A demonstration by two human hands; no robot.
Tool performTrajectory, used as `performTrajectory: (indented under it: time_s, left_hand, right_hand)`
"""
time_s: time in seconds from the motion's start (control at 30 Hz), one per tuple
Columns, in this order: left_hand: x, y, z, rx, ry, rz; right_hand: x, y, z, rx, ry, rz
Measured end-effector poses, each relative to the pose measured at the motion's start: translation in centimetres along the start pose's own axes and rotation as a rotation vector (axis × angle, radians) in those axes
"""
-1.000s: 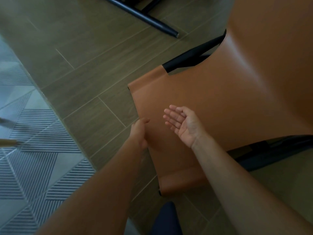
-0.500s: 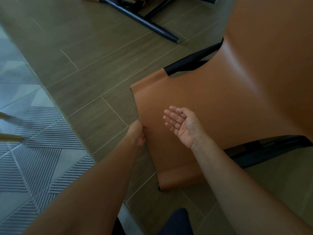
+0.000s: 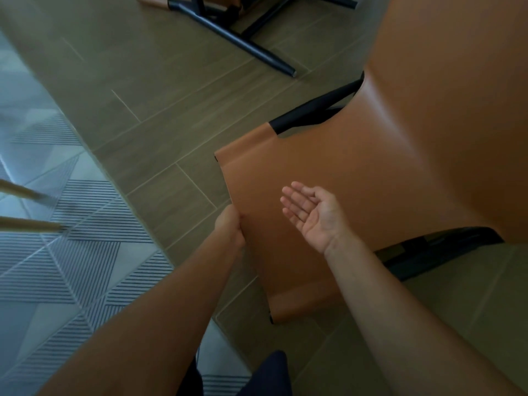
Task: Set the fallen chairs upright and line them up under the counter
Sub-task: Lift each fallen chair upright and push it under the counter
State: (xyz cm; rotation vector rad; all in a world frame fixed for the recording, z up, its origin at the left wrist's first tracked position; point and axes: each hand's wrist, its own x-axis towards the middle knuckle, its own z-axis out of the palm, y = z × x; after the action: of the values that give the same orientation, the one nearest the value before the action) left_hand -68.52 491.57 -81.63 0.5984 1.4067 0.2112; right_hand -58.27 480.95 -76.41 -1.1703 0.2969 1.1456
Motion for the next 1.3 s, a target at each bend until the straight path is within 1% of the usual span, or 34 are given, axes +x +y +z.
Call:
performTrajectory:
  time_s: [0.1,0.17,0.27,0.33,0.47,0.53,0.63,0.73,0.83,0.87,0.93,1.0,1.07,1.13,1.23,1.3]
  left_hand:
    - [-3.2,0.3,0.7,-0.091,0.093,-0.054]
    - [-6.4,0.7,1.1,-0.077,0.117,-0.067]
    - [-10.8,1.5,1.9,-0.055,0.119,-0.075]
    - [-14.5,2.5,2.8,-0.001,0.099,-0.074]
    - [-21.8,5.4,5.5,0.044,0.081,-0.068]
    - [-26.0,7.0,7.3,0.062,0.079,-0.093]
    - [-32.0,9.8,10.3,0.136,0.011,-0.123]
    - [-37.4,12.4,13.8,0.177,-0.096,-0.094]
    - [-41.6,15.0,17.6,0.173,-0.211,-0.064]
    - [-42.7,15.8,19.0,0.175,-0.241,-0.049]
    - [-44.6,17.2,21.7,0.204,-0.299,-0.023]
    - [-46.0,18.4,24.3,0.235,-0.337,0.003]
    - [-47.1,19.4,26.7,0.229,-0.332,0.022]
    - [-48.0,20.2,28.9,0.251,-0.304,0.041]
    - [-48.5,21.4,31.5,0.308,-0.292,0.058]
    - [-48.8,22.4,32.6,0.349,-0.306,0.039]
  right_hand:
    - [-2.7,-1.1,0.3,0.036,0.025,0.014]
    - [-5.4,-2.3,0.6,0.051,0.046,0.008]
    - [-9.5,-4.2,1.4,-0.010,0.035,-0.014]
    - [-12.7,-6.3,1.9,-0.034,0.028,-0.026]
    - [-18.5,-10.8,3.2,-0.006,0.040,-0.055]
    - [-21.6,-13.4,3.8,-0.018,0.059,-0.078]
    - [-25.3,-17.1,4.5,-0.083,0.103,-0.134]
    - [-28.6,-20.8,5.0,-0.171,0.209,-0.217]
    - [-31.3,-25.1,4.9,-0.202,0.323,-0.304]
    - [-32.1,-26.7,4.8,-0.245,0.346,-0.342]
    - [-33.6,-29.4,4.4,-0.428,0.354,-0.443]
    - [-34.6,-31.8,4.0,-0.676,0.336,-0.579]
    - [-34.9,-33.8,3.3,-0.972,0.335,-0.676]
    - [-35.0,-35.8,2.6,-1.154,0.395,-0.689]
    - [-34.8,-38.2,1.8,-1.285,0.487,-0.657]
    - [-34.8,-39.3,1.6,-1.360,0.497,-0.633]
